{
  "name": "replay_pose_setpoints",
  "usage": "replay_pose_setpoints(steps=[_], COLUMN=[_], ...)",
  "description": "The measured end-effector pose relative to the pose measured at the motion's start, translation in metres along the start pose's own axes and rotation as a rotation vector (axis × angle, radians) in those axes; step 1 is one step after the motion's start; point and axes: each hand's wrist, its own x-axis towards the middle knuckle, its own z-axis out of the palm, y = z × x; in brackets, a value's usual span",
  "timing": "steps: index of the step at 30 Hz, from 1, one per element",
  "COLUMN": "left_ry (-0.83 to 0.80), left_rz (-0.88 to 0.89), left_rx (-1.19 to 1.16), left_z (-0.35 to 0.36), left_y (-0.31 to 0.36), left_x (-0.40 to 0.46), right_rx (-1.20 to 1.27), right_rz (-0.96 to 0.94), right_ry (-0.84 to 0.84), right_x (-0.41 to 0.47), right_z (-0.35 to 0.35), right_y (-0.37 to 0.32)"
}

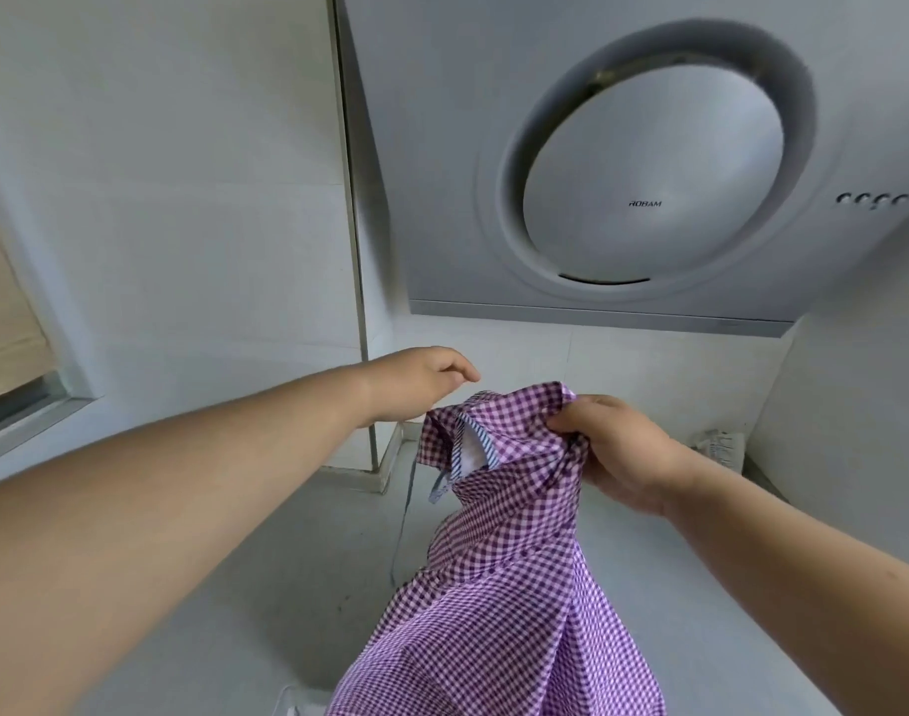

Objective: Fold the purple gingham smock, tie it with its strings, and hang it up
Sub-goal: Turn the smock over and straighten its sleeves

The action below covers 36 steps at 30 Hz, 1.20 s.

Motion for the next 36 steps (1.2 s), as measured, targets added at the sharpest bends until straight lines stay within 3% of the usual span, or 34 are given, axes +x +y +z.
replay_pose_setpoints(steps=[7,10,12,17,21,27,31,36], left_ry=[-0.447,-0.673,-0.726,-0.536,-0.579,-0.448,-0.350,-0.226], left_rz=[0.137,0.179,0.156,0.232,0.220,0.203,0.143,-0.160], left_rx=[0.062,-0.045,-0.137,-0.147,-0.203,0.038,0.124,-0.043], left_z=[-0.012,-0.005,0.001,0.021,0.034,0.044,0.039,0.020], left_y=[0.048,0.066,0.073,0.089,0.097,0.097,0.076,0.027], left_x=[-0.014,-0.018,-0.014,-0.015,-0.019,-0.012,-0.003,0.007], right_rx=[0.192,0.255,0.280,0.314,0.309,0.242,0.192,-0.057], right_rz=[-0.051,-0.085,-0.096,-0.093,-0.100,-0.064,-0.014,0.082], right_ry=[-0.087,-0.137,-0.147,-0.164,-0.198,-0.149,0.042,0.468], right_x=[-0.027,-0.038,-0.045,-0.053,-0.060,-0.057,-0.051,-0.041], right_z=[-0.007,-0.016,-0.024,-0.034,-0.042,-0.056,-0.072,-0.110], right_y=[-0.024,-0.032,-0.036,-0.040,-0.039,-0.032,-0.024,-0.005])
